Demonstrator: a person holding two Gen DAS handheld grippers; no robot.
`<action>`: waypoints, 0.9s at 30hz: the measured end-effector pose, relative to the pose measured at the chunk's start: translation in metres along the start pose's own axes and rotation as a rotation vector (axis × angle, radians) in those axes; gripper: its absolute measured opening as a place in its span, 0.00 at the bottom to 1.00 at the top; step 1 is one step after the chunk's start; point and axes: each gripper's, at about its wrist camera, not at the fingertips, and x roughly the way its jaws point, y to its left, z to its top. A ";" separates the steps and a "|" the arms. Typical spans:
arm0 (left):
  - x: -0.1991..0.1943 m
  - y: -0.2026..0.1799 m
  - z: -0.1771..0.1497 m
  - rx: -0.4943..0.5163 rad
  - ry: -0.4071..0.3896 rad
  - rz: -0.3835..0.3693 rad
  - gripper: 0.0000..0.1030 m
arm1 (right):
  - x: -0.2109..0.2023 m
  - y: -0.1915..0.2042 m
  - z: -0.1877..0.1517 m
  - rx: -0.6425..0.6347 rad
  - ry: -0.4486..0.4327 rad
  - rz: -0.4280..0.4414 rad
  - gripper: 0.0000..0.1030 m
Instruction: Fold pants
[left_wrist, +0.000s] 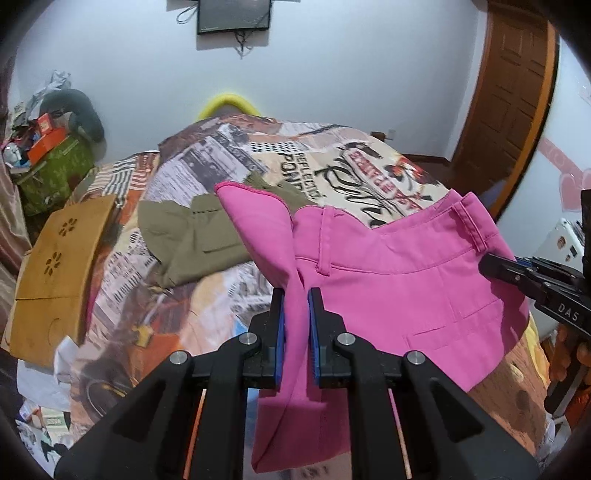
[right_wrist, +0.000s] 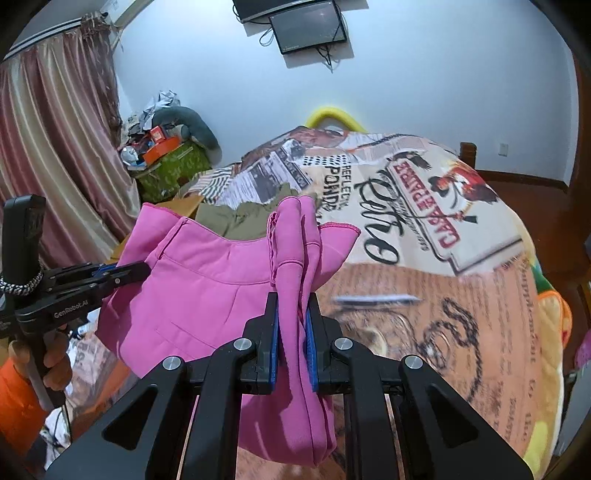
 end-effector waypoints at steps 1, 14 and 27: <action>0.004 0.006 0.003 -0.007 -0.001 0.006 0.11 | 0.005 0.002 0.003 -0.001 -0.001 0.002 0.11; 0.072 0.076 0.026 -0.063 0.004 0.071 0.11 | 0.089 0.021 0.038 -0.059 0.036 -0.001 0.10; 0.124 0.135 0.061 -0.106 -0.036 0.145 0.11 | 0.176 0.033 0.088 -0.135 0.052 -0.016 0.10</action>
